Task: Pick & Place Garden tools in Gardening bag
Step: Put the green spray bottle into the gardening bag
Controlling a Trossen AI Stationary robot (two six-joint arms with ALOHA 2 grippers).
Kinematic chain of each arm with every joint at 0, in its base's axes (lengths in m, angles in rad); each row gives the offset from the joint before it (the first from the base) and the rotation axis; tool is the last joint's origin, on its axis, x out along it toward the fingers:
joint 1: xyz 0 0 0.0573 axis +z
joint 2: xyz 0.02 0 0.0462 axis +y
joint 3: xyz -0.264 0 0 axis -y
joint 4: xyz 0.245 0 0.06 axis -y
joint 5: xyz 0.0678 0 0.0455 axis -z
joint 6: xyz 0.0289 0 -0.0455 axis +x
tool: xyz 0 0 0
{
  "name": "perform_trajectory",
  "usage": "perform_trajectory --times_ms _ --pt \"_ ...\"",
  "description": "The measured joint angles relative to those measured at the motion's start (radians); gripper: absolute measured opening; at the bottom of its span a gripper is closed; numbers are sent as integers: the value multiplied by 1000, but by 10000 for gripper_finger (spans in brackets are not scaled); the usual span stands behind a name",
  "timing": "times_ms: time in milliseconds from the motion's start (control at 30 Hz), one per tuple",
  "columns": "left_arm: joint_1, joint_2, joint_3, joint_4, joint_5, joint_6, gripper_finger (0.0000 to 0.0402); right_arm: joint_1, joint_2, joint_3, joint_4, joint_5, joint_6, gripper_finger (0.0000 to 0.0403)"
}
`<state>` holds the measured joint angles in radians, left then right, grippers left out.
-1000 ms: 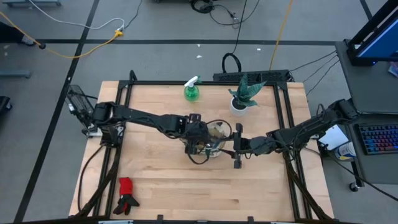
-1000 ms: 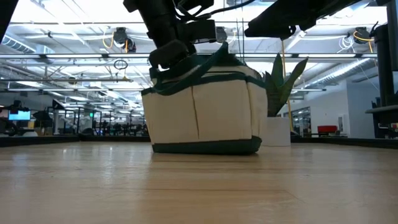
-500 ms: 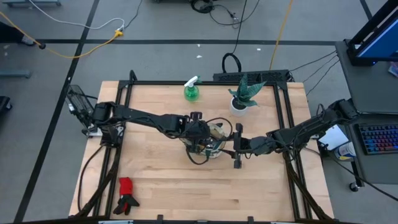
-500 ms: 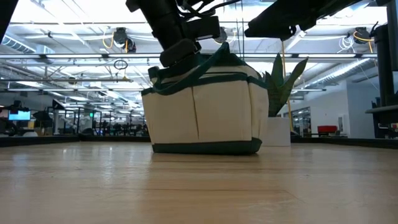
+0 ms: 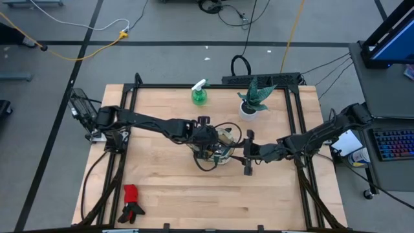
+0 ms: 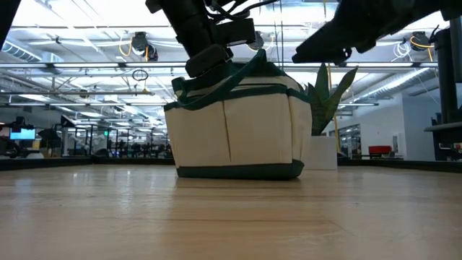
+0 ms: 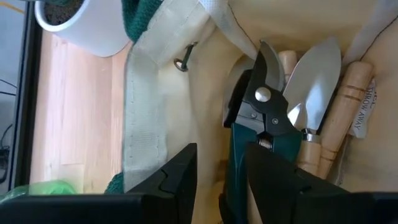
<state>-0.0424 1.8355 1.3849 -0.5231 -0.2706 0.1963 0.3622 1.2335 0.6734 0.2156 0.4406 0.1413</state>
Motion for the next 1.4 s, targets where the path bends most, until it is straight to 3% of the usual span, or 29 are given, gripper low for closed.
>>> perform_trajectory --times_ms 167,467,833,1033,1400 --pt "-13 -17 0 -7 -14 -27 136 0 0 -38 4 1 16 171" --pt "-53 -98 0 -1 -141 -80 136 0 0 -50 17 2 13 171" --pt "-49 -201 0 -2 -174 -199 136 0 0 -50 62 0 12 171" --pt "-19 -201 0 0 -229 -200 136 0 0 -50 65 1 13 171" --pt "130 -202 0 1 -232 -201 136 0 0 -50 65 0 15 171"
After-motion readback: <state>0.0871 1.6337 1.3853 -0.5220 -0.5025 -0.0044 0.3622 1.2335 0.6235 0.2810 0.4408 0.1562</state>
